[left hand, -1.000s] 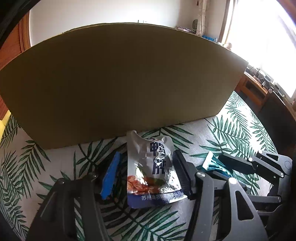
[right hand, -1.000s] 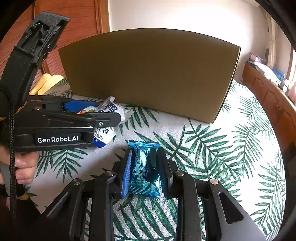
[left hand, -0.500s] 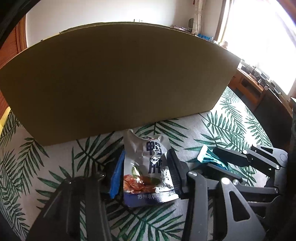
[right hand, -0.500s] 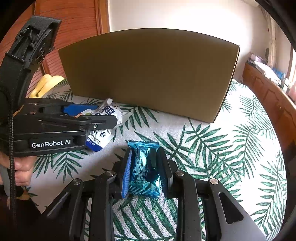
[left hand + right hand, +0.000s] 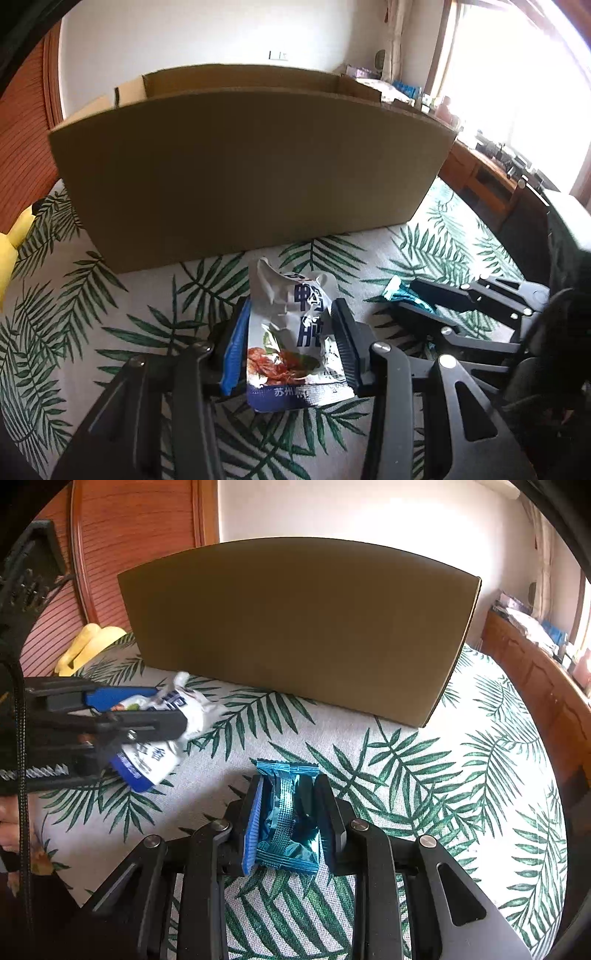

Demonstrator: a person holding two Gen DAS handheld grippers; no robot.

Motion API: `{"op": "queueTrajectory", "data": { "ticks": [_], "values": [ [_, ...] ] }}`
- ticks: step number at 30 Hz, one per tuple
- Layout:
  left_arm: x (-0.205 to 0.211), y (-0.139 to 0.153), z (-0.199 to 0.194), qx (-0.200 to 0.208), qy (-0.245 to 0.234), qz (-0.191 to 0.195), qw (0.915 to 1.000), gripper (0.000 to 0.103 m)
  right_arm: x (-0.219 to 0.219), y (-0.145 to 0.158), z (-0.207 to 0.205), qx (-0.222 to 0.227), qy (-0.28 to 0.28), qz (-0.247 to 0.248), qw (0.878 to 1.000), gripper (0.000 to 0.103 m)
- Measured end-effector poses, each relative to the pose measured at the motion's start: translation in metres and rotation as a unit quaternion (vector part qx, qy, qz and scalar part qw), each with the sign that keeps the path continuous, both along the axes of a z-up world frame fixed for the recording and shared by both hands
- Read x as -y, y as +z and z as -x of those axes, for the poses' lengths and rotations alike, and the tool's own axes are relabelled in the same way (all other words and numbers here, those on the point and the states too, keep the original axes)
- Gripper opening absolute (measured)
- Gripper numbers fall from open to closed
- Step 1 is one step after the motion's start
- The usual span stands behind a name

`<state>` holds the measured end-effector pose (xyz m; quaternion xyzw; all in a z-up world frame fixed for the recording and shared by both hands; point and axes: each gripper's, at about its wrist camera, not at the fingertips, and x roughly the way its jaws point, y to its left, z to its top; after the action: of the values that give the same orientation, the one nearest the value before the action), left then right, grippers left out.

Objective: Organize snacks
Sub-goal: 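Carry both items over the box and open both tools to drop them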

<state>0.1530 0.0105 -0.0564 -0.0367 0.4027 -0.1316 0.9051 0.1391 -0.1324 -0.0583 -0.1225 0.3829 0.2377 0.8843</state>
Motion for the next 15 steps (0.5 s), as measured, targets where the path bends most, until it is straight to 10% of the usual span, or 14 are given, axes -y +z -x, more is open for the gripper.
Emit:
{"op": "queueTrajectory", "data": {
  "ticks": [15],
  "values": [
    [-0.024, 0.049, 0.015, 0.042, 0.006, 0.017, 0.999, 0.043, 0.015, 0.039, 0.005, 0.023, 0.009, -0.04, 0.999, 0.02]
  ]
}}
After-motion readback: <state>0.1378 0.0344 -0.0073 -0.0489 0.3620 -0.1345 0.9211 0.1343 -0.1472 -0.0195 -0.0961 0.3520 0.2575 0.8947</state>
